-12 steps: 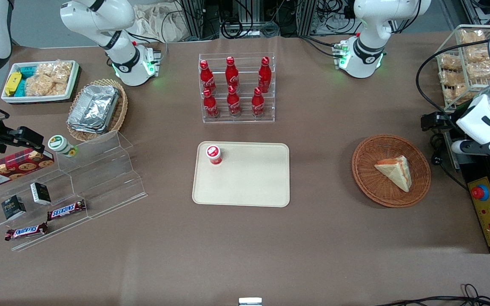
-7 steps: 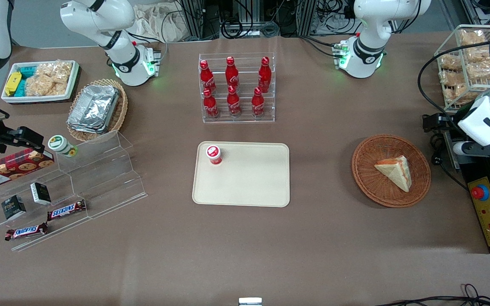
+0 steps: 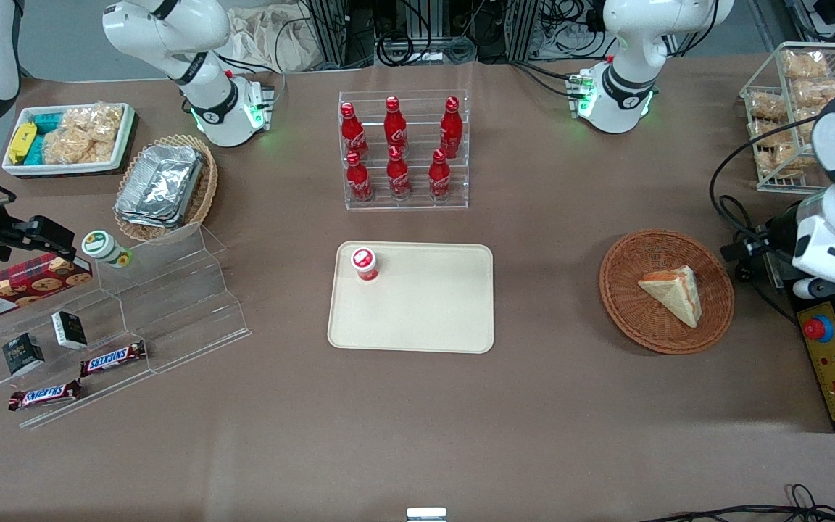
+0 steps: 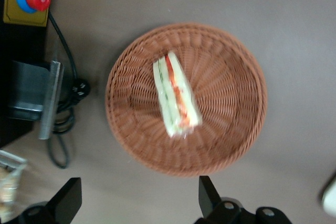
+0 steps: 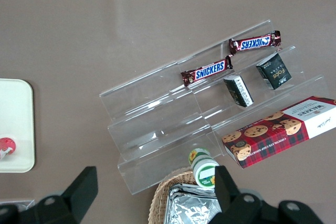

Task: Place sandwich from basket to tray
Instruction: 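Move the left gripper over the wrapped sandwich in the wicker basket, then lower the left gripper and close it on the wrapped sandwich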

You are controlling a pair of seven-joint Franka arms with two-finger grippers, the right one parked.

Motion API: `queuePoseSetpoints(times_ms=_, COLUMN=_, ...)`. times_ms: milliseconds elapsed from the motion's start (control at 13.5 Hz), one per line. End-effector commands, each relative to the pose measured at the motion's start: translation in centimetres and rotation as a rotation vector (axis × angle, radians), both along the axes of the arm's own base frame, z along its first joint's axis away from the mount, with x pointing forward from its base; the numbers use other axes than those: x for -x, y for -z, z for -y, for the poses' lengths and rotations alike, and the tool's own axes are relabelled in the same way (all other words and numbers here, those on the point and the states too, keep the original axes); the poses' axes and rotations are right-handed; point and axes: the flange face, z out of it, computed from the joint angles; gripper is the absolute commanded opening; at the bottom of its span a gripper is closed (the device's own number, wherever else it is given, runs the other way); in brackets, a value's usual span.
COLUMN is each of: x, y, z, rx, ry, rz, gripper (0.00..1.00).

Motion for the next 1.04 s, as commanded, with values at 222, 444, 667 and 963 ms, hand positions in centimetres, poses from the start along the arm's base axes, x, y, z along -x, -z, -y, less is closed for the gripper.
queuePoseSetpoints(times_ms=222, x=1.8, y=9.0, z=0.9, rx=-0.022, ry=-0.348, rz=0.100, gripper=1.00)
queuePoseSetpoints(times_ms=444, x=1.5, y=11.5, z=1.0, rx=-0.025, ry=-0.391, rz=0.082, gripper=1.00)
queuePoseSetpoints(times_ms=667, x=1.3, y=13.2, z=1.4, rx=-0.026, ry=-0.388, rz=0.073, gripper=1.00)
queuePoseSetpoints(times_ms=963, x=1.2, y=13.8, z=1.7, rx=-0.022, ry=-0.387, rz=0.066, gripper=1.00)
